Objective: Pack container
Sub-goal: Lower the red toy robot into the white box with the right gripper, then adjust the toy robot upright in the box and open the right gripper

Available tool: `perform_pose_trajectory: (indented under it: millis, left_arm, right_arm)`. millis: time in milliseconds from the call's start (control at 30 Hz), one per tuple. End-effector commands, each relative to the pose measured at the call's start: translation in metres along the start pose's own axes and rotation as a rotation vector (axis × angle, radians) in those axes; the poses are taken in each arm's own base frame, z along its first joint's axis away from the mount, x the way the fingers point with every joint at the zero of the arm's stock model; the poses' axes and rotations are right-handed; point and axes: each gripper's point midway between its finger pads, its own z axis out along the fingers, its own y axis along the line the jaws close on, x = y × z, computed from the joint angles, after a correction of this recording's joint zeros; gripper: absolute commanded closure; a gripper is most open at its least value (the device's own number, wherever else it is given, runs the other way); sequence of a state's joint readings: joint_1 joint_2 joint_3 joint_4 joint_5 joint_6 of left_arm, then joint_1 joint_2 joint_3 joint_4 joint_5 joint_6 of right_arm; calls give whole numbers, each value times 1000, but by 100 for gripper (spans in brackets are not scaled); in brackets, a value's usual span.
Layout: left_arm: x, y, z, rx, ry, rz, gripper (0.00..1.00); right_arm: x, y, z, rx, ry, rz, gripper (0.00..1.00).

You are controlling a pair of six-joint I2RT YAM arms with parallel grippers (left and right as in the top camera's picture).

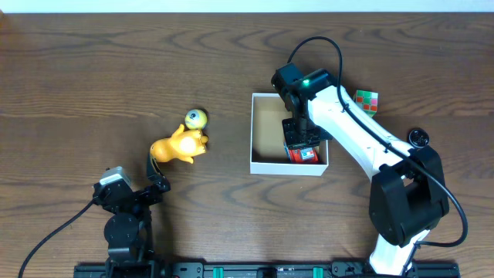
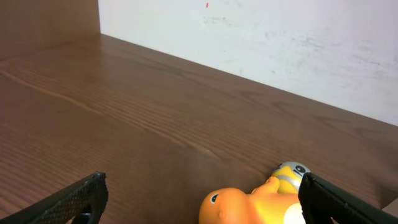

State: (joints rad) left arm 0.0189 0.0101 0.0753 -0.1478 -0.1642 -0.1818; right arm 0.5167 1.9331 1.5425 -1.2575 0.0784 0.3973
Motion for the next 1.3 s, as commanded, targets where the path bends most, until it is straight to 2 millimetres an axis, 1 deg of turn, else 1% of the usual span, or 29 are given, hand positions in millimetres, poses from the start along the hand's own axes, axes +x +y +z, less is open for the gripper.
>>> perform_pose_trajectory:
  millis: [0,100,367,467,600,733,933,1133,1267]
  left_arm:
    - [13,5,3,-18,25,23,2]
    - [13,5,3,-18,25,23,2]
    - [13,5,3,-18,25,23,2]
    - [13,5,3,-18,25,23,2]
    - [13,5,3,-18,25,23,2]
    - [13,5,3,-18,25,22,2]
    - [13,5,3,-18,25,23,2]
    - [13,5,3,-18,25,23,2]
    - [13,5,3,-18,25,23,2]
  right_arm:
    - [1,3,3,-3,3,-24,99]
    - [-2,5,3,-13,-11,-23,99]
    - [-10,28,1,-129,-35,-40,98]
    - [-10,28,1,-131,-35,-51,99]
    - [-10,29,1,-138,-40,-108,99]
    - [-6,33,0,-162,-23,-152,99]
    - [5,27,1,-142,21,-180,99]
    - [10,24,1,-131,40,-239,99]
    - [14,16,2,-94,57,-256,99]
